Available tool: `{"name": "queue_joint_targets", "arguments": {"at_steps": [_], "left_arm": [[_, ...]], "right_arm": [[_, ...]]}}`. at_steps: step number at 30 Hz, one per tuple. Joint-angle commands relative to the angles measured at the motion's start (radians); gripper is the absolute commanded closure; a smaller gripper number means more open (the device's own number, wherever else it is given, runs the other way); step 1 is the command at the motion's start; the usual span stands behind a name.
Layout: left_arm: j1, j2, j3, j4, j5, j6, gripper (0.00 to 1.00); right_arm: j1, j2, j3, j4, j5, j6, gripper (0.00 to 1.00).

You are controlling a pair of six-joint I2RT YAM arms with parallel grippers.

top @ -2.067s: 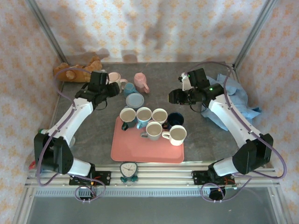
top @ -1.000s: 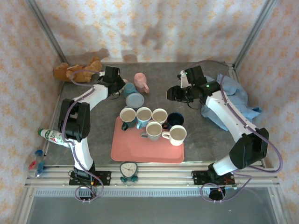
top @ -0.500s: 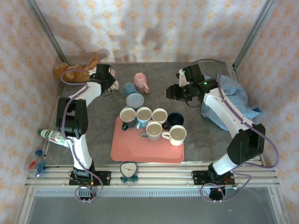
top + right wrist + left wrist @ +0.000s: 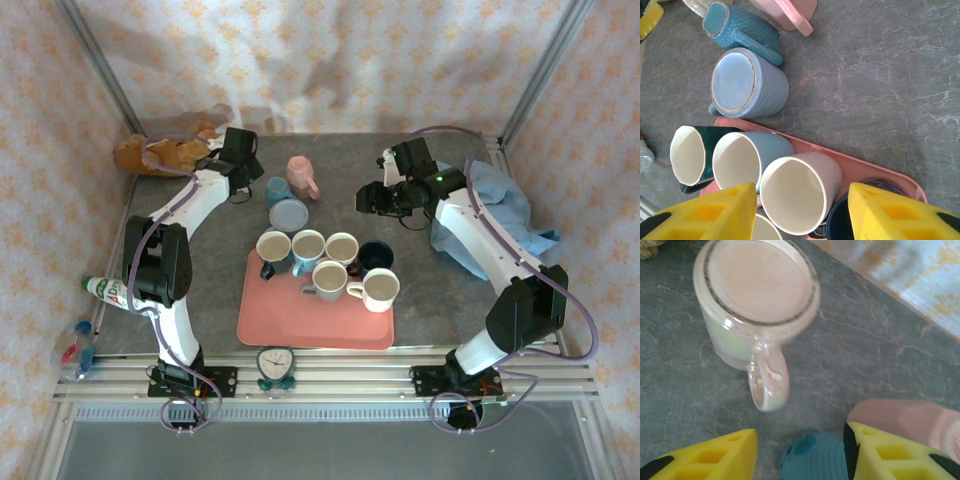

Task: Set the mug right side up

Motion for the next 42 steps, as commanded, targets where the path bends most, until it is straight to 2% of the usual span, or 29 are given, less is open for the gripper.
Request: {"name": "queue_joint_targets", "arguments": {"at_steps": [1,4,7,16,26,33,42], "left_arm": [[-0.011,-0.014,0.068,-0.161,-0.146,0.031,0.48],[-0.018,0.063,0.171,-0.283,-0.221,0.051,0.44],[-0.018,0.126,0.253,-0.343,-0.244,0.08,0.43],[-0.015,0.219,0.32,-0.323,-0.182,0.092,0.43],[-0.011,0.293,0.391,-0.323,-0.204,0.117,0.46],[-0.006,0.346,0.454,-0.349,-0.206,0.137,0.53],[-0.005,0.362,0.458,-0.371,-0.232,0.14,0.55]], "right_arm": [[-0.004,-0.024,0.019,-0.023,0.022,-0.023,0.48],[-0.008,-0.03,0.008,-0.018,0.017,-0.024,0.47],[-0.014,-0.031,-0.001,-0.015,0.016,-0.022,0.47],[-0.022,-0.011,0.012,-0.006,0.007,-0.02,0.47],[-0.023,0.007,0.022,-0.005,0.001,-0.017,0.47],[-0.022,0.016,0.033,-0.007,-0.001,-0.019,0.47],[-0.022,0.022,0.046,-0.006,-0.004,-0.016,0.47]]}}
